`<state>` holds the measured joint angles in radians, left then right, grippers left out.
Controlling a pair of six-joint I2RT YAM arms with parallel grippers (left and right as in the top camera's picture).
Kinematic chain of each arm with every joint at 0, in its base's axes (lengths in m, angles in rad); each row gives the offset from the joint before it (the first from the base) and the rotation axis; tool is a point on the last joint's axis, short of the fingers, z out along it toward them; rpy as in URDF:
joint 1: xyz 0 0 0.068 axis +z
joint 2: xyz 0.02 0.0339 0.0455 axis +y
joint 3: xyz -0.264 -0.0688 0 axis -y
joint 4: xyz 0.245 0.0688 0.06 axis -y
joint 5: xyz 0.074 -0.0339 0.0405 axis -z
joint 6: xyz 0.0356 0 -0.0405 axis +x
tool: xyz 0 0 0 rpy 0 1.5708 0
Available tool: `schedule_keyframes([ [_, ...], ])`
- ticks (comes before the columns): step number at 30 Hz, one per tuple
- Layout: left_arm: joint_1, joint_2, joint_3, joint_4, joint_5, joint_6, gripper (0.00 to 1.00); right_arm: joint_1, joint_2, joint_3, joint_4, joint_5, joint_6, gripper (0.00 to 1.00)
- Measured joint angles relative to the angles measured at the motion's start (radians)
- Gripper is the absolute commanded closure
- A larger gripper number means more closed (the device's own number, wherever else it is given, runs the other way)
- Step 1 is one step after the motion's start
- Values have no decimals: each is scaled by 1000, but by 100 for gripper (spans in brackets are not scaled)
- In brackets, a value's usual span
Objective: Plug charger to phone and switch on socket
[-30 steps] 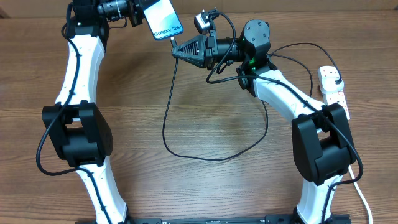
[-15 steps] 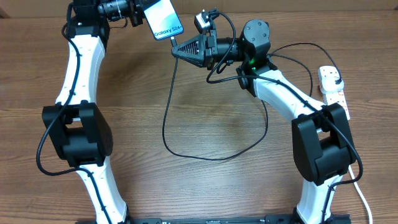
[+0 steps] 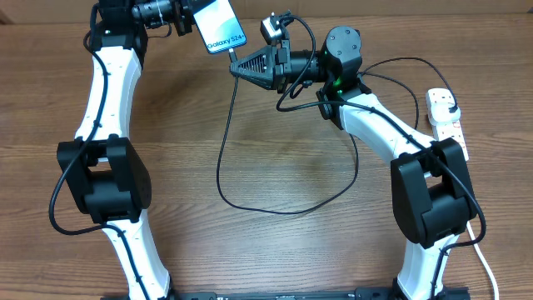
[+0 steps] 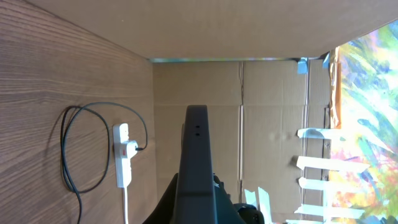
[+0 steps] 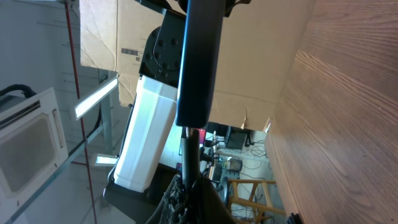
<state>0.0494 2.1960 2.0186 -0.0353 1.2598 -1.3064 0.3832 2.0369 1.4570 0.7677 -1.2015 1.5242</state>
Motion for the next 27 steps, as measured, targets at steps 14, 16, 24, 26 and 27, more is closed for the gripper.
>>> schedule_keyframes([
  [14,-6,0,0,0,0,3,96,0,0,0,0,-2,-2,96],
  [16,-9,0,0,1,0,4,96,0,0,0,0,-4,-2,96],
  [24,-11,0,0,3,0,4,96,0,0,0,0,-6,-3,96],
  [26,-11,0,0,3,0,4,96,0,0,0,0,-6,-3,96],
  [27,-11,0,0,3,0,4,96,0,0,0,0,-6,-3,96],
])
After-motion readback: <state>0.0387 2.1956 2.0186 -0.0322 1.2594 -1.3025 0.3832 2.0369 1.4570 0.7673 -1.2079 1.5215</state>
